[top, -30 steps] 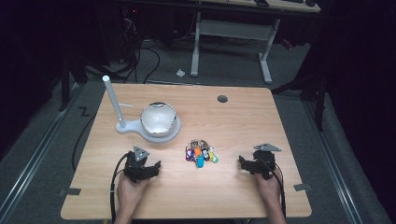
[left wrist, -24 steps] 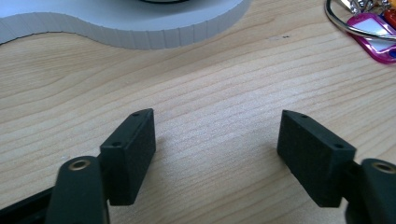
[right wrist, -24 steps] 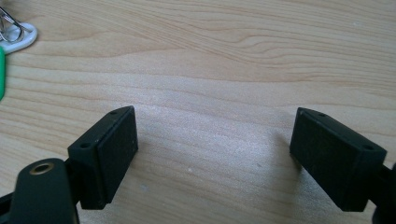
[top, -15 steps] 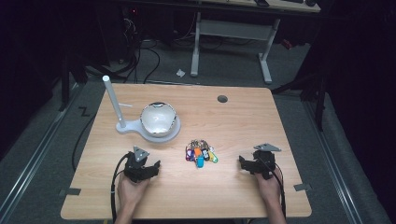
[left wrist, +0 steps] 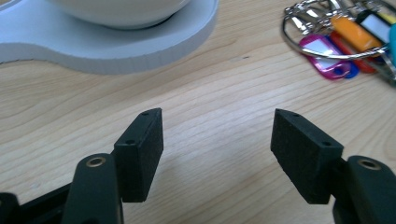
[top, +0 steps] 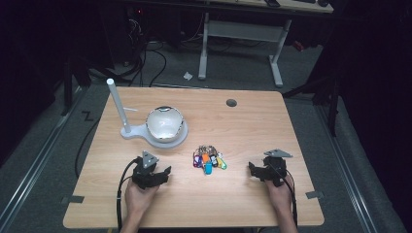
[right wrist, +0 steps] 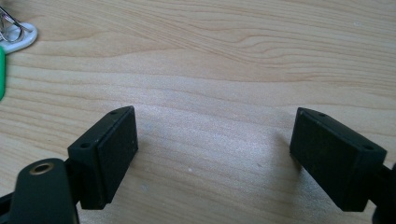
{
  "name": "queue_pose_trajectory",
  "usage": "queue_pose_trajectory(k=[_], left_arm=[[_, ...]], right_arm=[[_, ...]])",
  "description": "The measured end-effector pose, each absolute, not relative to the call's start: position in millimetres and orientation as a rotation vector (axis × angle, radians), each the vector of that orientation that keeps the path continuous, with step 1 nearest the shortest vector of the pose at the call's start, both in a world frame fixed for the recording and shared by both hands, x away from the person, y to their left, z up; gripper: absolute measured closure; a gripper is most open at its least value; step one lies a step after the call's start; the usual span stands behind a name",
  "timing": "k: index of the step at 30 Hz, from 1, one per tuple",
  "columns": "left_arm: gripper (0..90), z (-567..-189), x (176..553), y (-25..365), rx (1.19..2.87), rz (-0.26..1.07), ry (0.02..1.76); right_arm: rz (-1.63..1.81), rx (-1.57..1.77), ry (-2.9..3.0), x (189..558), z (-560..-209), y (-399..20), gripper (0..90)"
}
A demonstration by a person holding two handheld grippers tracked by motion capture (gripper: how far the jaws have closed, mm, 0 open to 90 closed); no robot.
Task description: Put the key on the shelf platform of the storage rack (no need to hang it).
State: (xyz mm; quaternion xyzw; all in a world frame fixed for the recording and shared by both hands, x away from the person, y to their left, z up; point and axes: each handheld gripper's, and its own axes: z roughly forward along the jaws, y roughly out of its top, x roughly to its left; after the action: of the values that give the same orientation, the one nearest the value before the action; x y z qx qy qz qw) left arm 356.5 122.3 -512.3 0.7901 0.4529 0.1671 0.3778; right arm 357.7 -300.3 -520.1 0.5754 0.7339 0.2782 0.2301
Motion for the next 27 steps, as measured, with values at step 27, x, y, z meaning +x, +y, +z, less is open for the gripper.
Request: queue_pose_trajectory(k=[27], left_arm=[[34.9, -486, 368, 81, 2.075, 0.322, 0.995]], right_arm=[[0.766, 1.582, 2.019, 358, -520, -300, 15.2]])
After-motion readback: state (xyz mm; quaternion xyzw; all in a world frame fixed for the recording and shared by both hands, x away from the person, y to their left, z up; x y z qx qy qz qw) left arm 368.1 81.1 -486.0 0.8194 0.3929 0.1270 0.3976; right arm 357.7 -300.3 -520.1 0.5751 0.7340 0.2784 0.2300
